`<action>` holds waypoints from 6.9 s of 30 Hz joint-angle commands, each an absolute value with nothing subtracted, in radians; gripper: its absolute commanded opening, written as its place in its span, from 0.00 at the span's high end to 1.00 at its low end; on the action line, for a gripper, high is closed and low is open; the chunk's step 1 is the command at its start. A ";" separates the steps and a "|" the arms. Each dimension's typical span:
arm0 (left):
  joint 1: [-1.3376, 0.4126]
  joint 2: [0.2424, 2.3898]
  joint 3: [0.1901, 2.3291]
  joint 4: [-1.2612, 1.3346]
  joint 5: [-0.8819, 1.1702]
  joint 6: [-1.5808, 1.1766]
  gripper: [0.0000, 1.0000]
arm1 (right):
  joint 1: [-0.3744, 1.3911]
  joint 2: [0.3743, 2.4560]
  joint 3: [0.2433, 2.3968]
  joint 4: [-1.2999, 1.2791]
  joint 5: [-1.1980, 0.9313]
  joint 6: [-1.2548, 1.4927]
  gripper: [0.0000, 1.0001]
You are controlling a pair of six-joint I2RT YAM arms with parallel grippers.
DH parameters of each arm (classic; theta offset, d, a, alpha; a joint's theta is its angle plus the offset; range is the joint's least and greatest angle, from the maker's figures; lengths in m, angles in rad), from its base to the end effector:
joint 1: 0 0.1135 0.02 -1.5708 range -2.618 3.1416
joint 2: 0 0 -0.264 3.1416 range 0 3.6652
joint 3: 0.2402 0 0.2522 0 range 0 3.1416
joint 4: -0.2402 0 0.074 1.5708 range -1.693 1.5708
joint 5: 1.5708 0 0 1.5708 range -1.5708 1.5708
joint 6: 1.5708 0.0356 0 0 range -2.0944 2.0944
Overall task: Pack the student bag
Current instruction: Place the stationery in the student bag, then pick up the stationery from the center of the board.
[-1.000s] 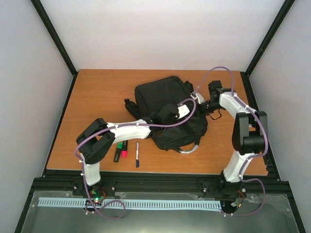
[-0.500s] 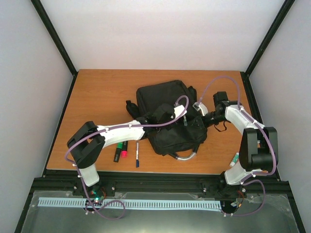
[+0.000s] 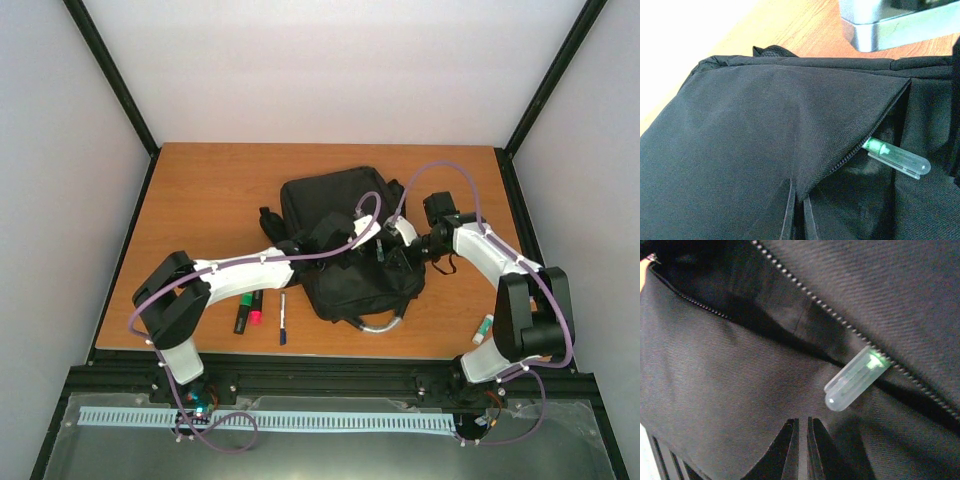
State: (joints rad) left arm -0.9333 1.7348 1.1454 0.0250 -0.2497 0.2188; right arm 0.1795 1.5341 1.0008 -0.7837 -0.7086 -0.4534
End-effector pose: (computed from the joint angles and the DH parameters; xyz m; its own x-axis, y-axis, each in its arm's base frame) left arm 0.2402 -0.3096 0.2296 -0.1687 0.5812 -0.7961 0.7079 0.6334 0.3124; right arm 0.2685 0.0723 0.2067 -0.7264 -0.4698 -0.5016 -0.6836 0.5697 0.4563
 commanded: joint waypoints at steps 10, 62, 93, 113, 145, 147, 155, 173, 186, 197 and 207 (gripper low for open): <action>-0.922 1.659 1.158 0.058 -0.183 0.160 0.99 | 0.234 1.565 1.043 -0.599 -0.564 -0.408 0.94; -0.900 1.690 1.160 0.061 -0.133 0.108 0.99 | 0.315 1.327 0.919 -0.369 -0.492 -0.407 0.81; -0.885 1.848 1.359 -0.218 0.024 -0.279 0.98 | 0.253 1.168 1.035 -0.801 -0.191 -0.523 0.00; -0.885 1.733 1.377 -0.353 0.002 -0.297 0.97 | 0.178 1.105 0.979 -0.645 0.154 -0.373 0.00; -0.904 1.829 1.437 -0.431 0.101 -0.347 0.95 | -0.482 1.198 0.801 -1.027 -0.025 -0.785 0.34; -0.903 1.832 1.442 -0.433 0.112 -0.351 0.95 | -0.483 1.180 0.778 -1.035 -0.008 -0.793 0.34; -0.903 1.838 1.439 -0.433 0.119 -0.355 0.94 | -0.483 1.163 0.688 -1.079 0.027 -0.811 0.25; -0.920 1.853 1.441 -0.444 0.107 -0.347 0.94 | -0.483 1.338 0.673 -1.015 0.002 -0.784 0.41; -0.923 1.824 1.452 -0.448 0.121 -0.347 0.93 | -0.468 1.511 0.740 -0.950 -0.012 -0.752 0.73; -0.925 1.833 1.451 -0.450 0.120 -0.347 0.93 | -0.432 1.540 0.791 -0.895 -0.022 -0.736 0.95; -0.925 1.840 1.454 -0.453 0.108 -0.341 0.93 | -0.352 1.614 0.905 -0.841 -0.057 -0.670 0.96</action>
State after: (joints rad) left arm -0.9005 1.8439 1.4036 -0.4351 0.0685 -0.3313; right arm -0.3836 1.5726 0.8558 -0.9176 -0.0269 -0.7086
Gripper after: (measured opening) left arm 0.075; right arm 0.190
